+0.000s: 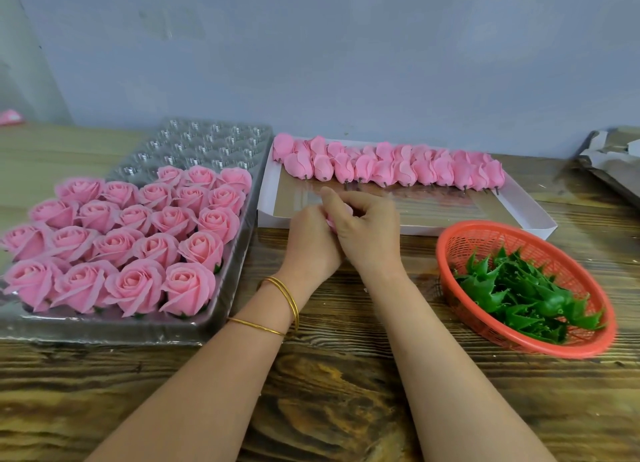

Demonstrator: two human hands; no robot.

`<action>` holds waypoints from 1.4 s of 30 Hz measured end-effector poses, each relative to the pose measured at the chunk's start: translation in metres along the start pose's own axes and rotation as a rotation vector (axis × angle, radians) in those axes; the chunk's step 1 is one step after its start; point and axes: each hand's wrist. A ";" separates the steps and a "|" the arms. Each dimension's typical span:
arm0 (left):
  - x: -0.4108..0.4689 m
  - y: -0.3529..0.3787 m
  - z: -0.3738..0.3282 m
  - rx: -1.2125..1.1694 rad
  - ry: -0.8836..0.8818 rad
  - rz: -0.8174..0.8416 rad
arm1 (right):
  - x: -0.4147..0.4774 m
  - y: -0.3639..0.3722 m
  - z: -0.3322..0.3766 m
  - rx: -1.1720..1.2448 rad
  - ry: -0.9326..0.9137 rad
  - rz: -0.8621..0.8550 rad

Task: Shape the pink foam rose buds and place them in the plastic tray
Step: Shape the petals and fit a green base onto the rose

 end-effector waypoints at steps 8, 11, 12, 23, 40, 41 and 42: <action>0.001 0.002 0.001 -0.009 -0.037 -0.045 | -0.002 0.002 -0.002 0.095 -0.013 0.102; 0.002 0.004 0.002 -0.041 -0.038 -0.075 | -0.003 0.002 0.000 0.109 0.014 0.132; 0.002 0.004 0.002 -0.040 -0.035 -0.077 | -0.003 0.001 0.001 0.120 0.035 0.144; 0.004 0.010 0.000 -0.136 -0.032 -0.055 | 0.001 -0.006 0.000 0.307 0.256 0.342; 0.000 0.001 -0.001 -0.121 0.039 0.032 | 0.000 -0.021 0.003 0.418 0.341 0.486; 0.000 0.000 -0.001 -0.133 0.046 0.043 | 0.000 -0.022 0.003 0.411 0.343 0.503; 0.001 -0.001 -0.001 -0.145 0.047 0.055 | 0.001 -0.024 0.002 0.408 0.347 0.518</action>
Point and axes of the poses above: each hand's wrist, its own x-axis towards the middle knuckle, its own y-axis out of the palm, z = x × y, and after that the axes turned 1 degree about z, right-handed
